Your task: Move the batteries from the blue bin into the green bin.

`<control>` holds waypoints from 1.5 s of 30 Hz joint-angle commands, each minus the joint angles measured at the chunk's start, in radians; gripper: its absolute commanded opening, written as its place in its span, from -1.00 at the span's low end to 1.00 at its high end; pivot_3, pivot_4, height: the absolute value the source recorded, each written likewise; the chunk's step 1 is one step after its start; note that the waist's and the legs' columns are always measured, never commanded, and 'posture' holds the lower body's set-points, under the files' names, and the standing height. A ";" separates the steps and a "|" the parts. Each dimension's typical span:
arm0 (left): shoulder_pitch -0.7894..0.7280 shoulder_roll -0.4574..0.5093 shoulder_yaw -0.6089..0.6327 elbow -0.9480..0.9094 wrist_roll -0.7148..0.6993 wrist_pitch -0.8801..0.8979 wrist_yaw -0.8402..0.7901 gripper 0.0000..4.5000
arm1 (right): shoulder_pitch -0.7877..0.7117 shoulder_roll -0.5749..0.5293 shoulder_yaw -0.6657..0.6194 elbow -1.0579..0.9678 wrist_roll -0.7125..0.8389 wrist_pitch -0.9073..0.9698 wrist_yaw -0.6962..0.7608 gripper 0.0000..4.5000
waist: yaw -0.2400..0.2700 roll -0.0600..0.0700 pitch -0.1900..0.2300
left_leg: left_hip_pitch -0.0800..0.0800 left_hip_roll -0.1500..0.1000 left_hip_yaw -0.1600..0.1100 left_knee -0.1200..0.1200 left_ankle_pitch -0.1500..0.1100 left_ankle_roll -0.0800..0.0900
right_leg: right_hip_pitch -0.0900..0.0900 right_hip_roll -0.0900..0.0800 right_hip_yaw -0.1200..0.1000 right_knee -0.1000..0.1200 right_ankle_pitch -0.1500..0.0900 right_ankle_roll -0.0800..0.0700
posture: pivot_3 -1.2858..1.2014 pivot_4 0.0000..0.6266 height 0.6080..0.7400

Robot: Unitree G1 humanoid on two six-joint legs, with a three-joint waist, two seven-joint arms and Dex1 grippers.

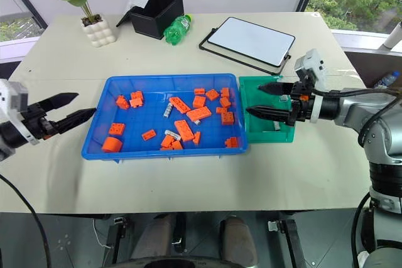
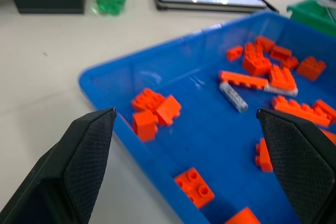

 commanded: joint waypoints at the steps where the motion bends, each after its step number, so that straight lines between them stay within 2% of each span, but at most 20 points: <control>1: -0.020 0.019 -0.013 0.007 0.027 -0.040 -0.035 1.00 | 0.001 -0.001 -0.017 -0.046 0.024 0.000 -0.007 0.98 | 0.000 0.000 0.000 | 0.000 0.000 0.000 0.000 0.000 0.000 | 0.000 0.000 0.000 0.000 0.000 0.000 | 0.03 -0.52 1.00; 18: -0.049 0.026 -0.092 -0.035 0.034 -0.003 -0.094 1.00 | 0.006 0.028 0.024 -0.034 -0.013 -0.064 -0.023 0.98 | 0.000 0.000 0.000 | 0.000 0.000 0.000 0.000 0.000 0.000 | 0.000 0.000 0.000 0.000 0.000 0.000 | 0.03 -0.52 1.00; 35: -0.053 0.023 -0.094 -0.090 0.022 0.044 -0.094 1.00 | -0.031 0.053 0.043 -0.005 -0.047 -0.110 -0.035 0.98 | 0.000 0.000 0.000 | 0.000 0.000 0.000 0.000 0.000 0.000 | 0.000 0.000 0.000 0.000 0.000 0.000 | 0.03 -0.52 1.00; 40: -0.098 0.017 -0.089 -0.071 0.014 0.052 -0.084 1.00 | -0.134 0.158 0.078 0.003 -0.065 -0.136 -0.099 0.98 | -0.004 0.000 0.000 | 0.000 0.000 0.000 0.000 0.000 0.000 | 0.000 0.001 0.000 0.000 0.000 0.000 | 0.03 -0.52 1.00; 45: -0.145 0.011 -0.106 -0.050 0.022 0.057 -0.090 1.00 | -0.242 0.306 0.189 0.061 -0.133 -0.198 -0.136 0.98 | -0.004 0.000 0.000 | 0.000 0.000 0.000 0.000 0.000 0.000 | -0.001 0.001 0.000 0.001 0.000 0.000 | 0.03 -0.52 1.00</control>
